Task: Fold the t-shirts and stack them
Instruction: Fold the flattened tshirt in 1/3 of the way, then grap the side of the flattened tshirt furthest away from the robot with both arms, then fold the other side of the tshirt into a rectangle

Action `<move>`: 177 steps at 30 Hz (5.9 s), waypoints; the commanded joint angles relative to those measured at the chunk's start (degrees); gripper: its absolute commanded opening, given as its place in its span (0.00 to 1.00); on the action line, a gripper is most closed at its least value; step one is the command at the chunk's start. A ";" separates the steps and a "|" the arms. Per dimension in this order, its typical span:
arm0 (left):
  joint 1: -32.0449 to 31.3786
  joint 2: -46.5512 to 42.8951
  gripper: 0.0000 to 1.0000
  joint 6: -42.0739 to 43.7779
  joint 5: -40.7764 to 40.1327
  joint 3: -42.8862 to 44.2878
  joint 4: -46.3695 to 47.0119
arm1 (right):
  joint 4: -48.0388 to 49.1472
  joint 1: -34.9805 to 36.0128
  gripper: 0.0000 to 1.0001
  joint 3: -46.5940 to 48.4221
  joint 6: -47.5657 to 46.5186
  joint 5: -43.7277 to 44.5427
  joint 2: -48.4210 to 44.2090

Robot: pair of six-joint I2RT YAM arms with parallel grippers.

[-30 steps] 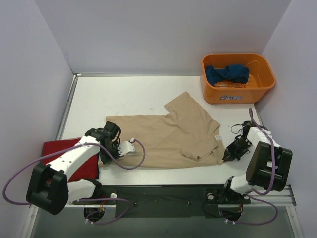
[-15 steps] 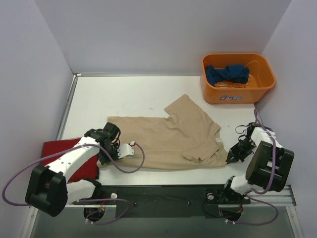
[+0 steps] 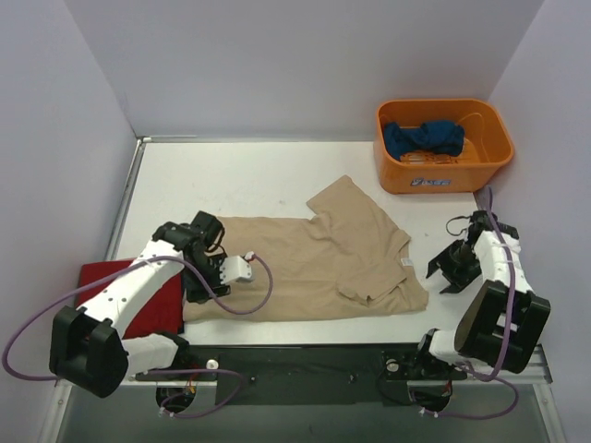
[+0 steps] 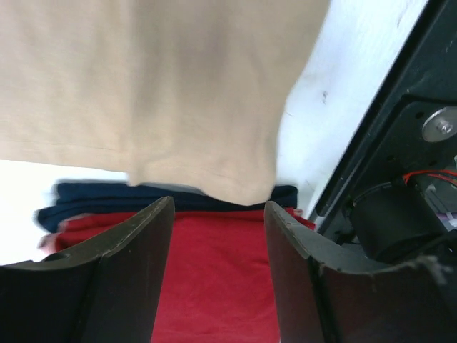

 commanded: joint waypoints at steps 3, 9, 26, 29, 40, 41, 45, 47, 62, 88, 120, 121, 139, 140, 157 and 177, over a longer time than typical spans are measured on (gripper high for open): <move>-0.09 6.03 0.43 -6.73 13.66 19.46 -1.76 | -4.52 11.47 0.17 12.30 -6.10 -0.33 -3.80; 4.03 8.07 0.44 -24.50 15.81 22.23 10.18 | -1.45 34.07 0.00 9.88 -8.58 -10.36 -0.21; 18.10 10.61 0.45 -38.49 4.73 16.42 25.84 | 7.97 53.68 0.00 5.45 -9.46 -9.07 12.82; 18.89 11.40 0.45 -37.97 4.37 16.77 26.28 | 4.71 53.77 0.00 7.04 -10.42 -6.67 12.64; 22.75 19.47 0.45 -42.44 5.87 23.01 26.99 | 1.29 50.09 0.06 22.27 -14.72 -11.41 15.45; 23.11 20.45 0.46 -44.80 5.95 24.58 27.07 | 0.41 48.16 0.18 25.21 -14.99 -11.07 15.63; 25.74 27.39 0.51 -52.44 5.43 28.19 28.21 | -0.22 44.46 0.46 42.97 -17.00 -3.71 24.21; 26.27 29.94 0.55 -55.26 5.25 29.34 28.91 | -0.65 44.10 0.53 54.71 -19.63 1.73 31.66; 26.80 39.71 0.63 -58.27 4.46 29.96 35.60 | -2.94 38.39 0.57 92.65 -21.68 14.26 70.20; 28.11 37.71 0.00 -49.49 20.89 29.61 37.98 | 1.28 38.39 0.00 80.28 -20.70 -5.79 54.68; 29.35 21.78 0.00 -3.34 13.43 17.74 12.04 | 1.81 20.03 0.00 1.68 -14.02 -10.80 -4.59; 29.35 21.52 0.00 -2.38 13.42 17.22 11.96 | 1.28 19.85 0.00 1.77 -13.94 -10.80 -4.67; 28.56 21.43 0.89 9.30 18.24 24.50 -4.82 | 0.22 21.34 0.00 1.68 -11.56 -13.35 4.02; 28.21 20.56 0.89 11.84 19.13 25.99 -7.53 | 0.22 21.34 0.00 1.86 -11.83 -13.18 4.03; 16.69 19.49 0.41 15.65 8.68 7.73 12.47 | 0.05 21.16 0.00 0.11 -11.39 -10.46 6.75; 19.15 24.06 0.70 -6.25 18.21 27.06 9.45 | 2.06 20.46 0.55 14.78 -8.05 3.70 4.27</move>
